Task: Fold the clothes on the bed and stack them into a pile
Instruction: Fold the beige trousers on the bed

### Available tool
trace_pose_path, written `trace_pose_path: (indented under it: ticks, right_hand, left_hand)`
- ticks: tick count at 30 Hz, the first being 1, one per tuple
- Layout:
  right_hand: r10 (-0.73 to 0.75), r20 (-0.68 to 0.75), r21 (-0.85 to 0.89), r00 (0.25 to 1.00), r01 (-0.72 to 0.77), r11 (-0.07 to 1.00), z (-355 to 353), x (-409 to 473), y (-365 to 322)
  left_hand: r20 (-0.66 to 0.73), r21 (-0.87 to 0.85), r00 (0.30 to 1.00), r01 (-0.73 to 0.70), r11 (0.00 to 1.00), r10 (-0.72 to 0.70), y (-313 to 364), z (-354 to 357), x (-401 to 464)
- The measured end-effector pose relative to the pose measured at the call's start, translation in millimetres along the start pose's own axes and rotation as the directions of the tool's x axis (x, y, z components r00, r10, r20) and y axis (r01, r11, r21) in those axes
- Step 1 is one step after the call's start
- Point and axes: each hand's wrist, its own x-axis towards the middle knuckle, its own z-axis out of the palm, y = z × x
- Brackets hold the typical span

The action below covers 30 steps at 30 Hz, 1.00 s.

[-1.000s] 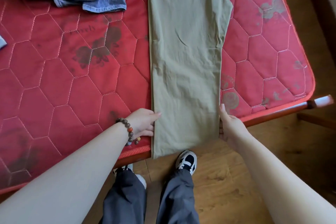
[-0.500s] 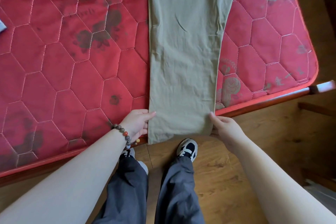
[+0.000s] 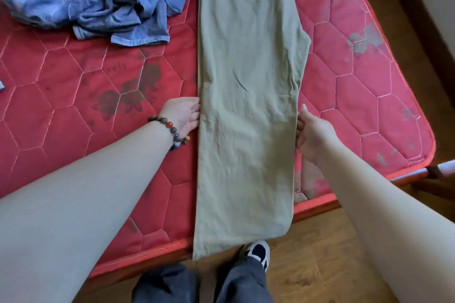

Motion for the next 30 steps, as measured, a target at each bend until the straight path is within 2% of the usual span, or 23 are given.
trace_pose_path:
  ticks: [7, 9, 11, 16, 18, 21, 25, 27, 30]
  right_hand:
    - [-0.180, -0.057, -0.186, 0.982, 0.167, 0.968, 33, 52, -41]
    - [-0.158, -0.070, -0.194, 0.985, 0.142, 0.971, 33, 57, -39]
    - [-0.123, -0.092, -0.241, 0.988, 0.097, 0.966, 32, 59, -36]
    - [-0.178, -0.165, -0.307, 0.970, 0.121, 0.944, 37, 73, -68]
    - [-0.187, -0.175, -0.313, 0.967, 0.125, 0.942, 40, 86, -85]
    - [-0.191, -0.195, -0.350, 0.962, 0.113, 0.930, 45, 102, -98]
    - [-0.197, -0.253, -0.316, 0.947, 0.112, 0.942, 43, 114, -100]
    - [-0.221, -0.273, -0.452, 0.936, 0.078, 0.889, 43, 115, -101]
    - [-0.362, -0.350, -0.700, 0.864, 0.017, 0.714, 48, 108, -116]
  left_hand:
    - [-0.115, 0.271, 0.978, -0.137, 0.953, 0.173, 42, 9, 54]
    - [-0.163, 0.252, 0.967, -0.149, 0.956, 0.193, 38, 3, 54]
    - [-0.185, 0.183, 0.972, -0.114, 0.977, 0.148, 34, 0, 51]
    - [-0.076, 0.063, 0.991, -0.102, 0.993, 0.107, 70, 7, 75]
    - [-0.053, 0.091, 0.991, -0.118, 0.989, 0.124, 92, 16, 90]
    - [-0.097, 0.186, 0.985, -0.120, 0.975, 0.140, 112, 27, 112]
    - [-0.096, 0.158, 0.985, -0.128, 0.979, 0.145, 111, 22, 129]
    - [-0.074, 0.104, 0.994, -0.077, 0.992, 0.085, 109, 17, 130]
    - [-0.032, -0.018, 0.999, -0.031, 0.999, 0.030, 125, 23, 130]
